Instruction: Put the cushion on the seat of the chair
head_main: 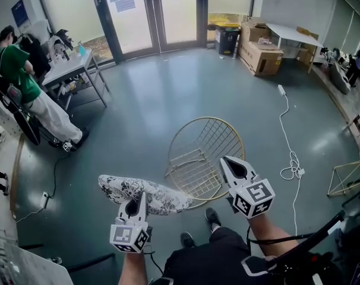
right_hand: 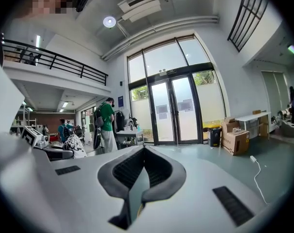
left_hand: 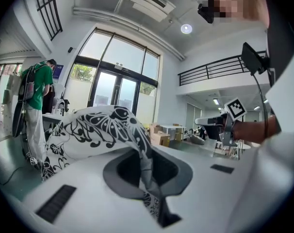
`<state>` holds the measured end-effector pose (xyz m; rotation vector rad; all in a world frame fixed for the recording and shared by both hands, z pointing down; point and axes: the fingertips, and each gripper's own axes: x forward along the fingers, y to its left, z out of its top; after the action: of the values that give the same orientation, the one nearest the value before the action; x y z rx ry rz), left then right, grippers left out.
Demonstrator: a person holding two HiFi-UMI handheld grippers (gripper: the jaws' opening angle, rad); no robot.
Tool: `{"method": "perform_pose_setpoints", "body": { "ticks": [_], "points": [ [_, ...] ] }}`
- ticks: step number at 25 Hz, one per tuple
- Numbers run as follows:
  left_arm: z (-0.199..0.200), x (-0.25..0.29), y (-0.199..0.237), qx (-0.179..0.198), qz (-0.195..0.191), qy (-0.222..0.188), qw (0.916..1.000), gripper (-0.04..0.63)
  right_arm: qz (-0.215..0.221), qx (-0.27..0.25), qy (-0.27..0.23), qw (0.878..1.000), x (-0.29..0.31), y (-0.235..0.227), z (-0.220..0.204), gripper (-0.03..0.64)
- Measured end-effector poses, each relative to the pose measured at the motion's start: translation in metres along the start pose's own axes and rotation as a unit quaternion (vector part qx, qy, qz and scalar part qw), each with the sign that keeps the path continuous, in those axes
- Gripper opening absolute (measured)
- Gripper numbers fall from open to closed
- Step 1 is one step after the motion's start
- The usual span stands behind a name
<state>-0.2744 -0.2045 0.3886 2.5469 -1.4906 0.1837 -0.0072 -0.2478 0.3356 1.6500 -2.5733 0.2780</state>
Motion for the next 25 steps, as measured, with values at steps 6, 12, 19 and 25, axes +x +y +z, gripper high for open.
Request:
{"method": "perform_pose_setpoints", "body": {
  "ticks": [6,12,19,25],
  "points": [
    [-0.020,0.036,0.002,0.007,0.020,0.028,0.9994,0.020,0.015,0.003,0.008,1.000,0.022,-0.033,-0.006,0.008],
    [-0.057,0.072,0.015,0.022,0.034,0.068,0.9968,0.020,0.021,0.008,0.024,0.999,0.042,-0.060,-0.021,0.008],
    [-0.098,0.106,0.029,0.022,0.028,0.098,0.9946,0.020,0.019,0.013,0.052,0.998,0.064,-0.085,-0.057,0.008],
    [-0.137,0.135,0.043,0.023,0.018,0.133,0.9907,0.020,0.016,0.017,0.069,0.997,0.085,-0.098,-0.085,0.008]
  ]
}}
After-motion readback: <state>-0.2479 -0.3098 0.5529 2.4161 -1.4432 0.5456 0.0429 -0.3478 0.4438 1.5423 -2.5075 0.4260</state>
